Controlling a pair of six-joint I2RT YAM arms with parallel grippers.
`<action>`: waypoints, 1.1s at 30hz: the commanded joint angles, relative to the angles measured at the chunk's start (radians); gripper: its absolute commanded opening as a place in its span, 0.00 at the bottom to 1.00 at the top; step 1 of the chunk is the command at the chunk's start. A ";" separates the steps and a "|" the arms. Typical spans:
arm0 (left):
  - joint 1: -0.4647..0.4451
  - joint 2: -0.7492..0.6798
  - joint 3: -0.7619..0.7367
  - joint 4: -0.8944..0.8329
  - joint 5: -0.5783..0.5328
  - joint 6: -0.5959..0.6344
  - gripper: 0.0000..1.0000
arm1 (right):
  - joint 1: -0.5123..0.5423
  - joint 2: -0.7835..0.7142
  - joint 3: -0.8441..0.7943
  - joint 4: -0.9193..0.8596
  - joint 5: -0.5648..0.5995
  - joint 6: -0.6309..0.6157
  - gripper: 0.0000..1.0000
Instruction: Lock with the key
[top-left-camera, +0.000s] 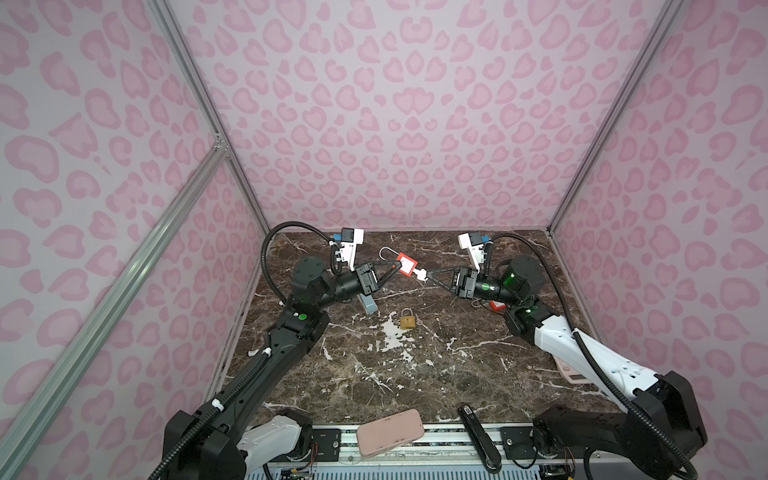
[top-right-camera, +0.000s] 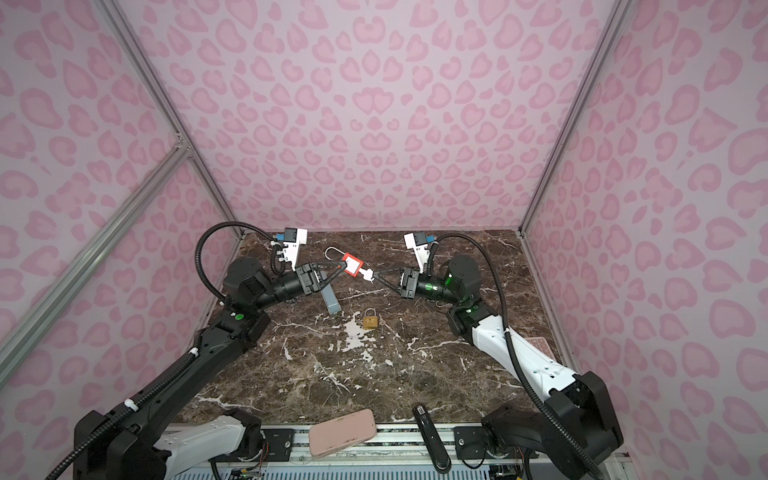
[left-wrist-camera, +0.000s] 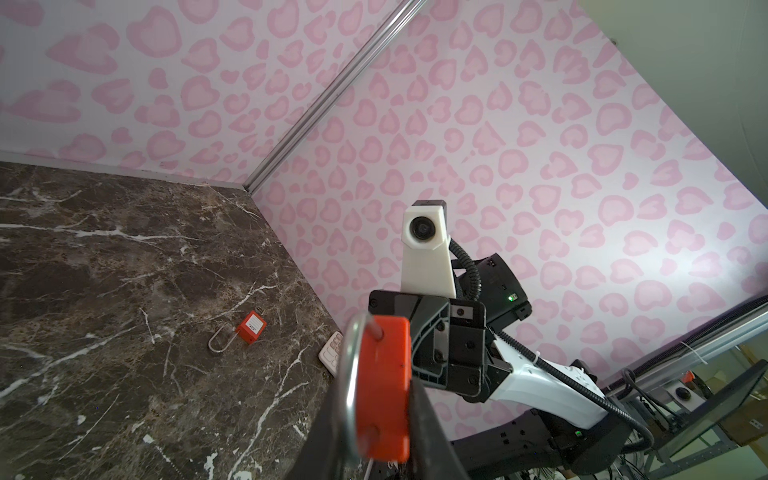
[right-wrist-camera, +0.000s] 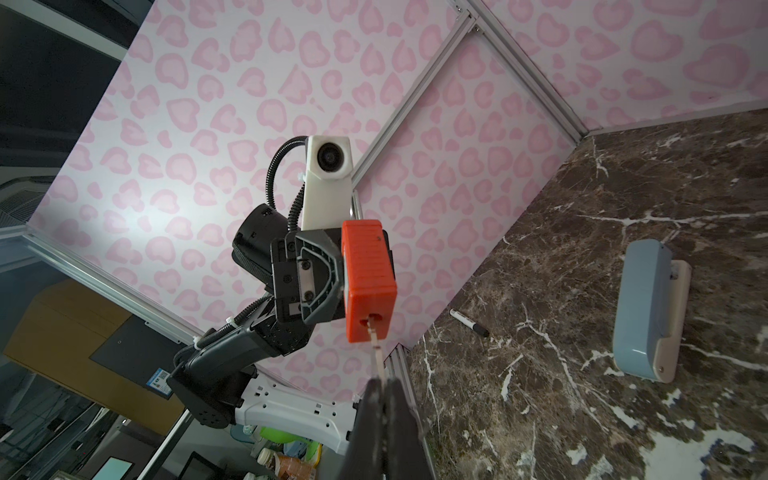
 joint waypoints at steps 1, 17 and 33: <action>0.014 -0.013 0.007 0.052 -0.126 0.029 0.04 | -0.006 -0.008 0.001 -0.007 -0.028 -0.020 0.00; 0.018 0.000 0.004 0.070 -0.099 0.015 0.04 | -0.033 0.000 0.035 -0.023 -0.039 -0.045 0.42; 0.018 -0.009 -0.008 0.094 -0.095 0.001 0.04 | 0.017 0.218 0.148 0.300 -0.097 0.150 0.48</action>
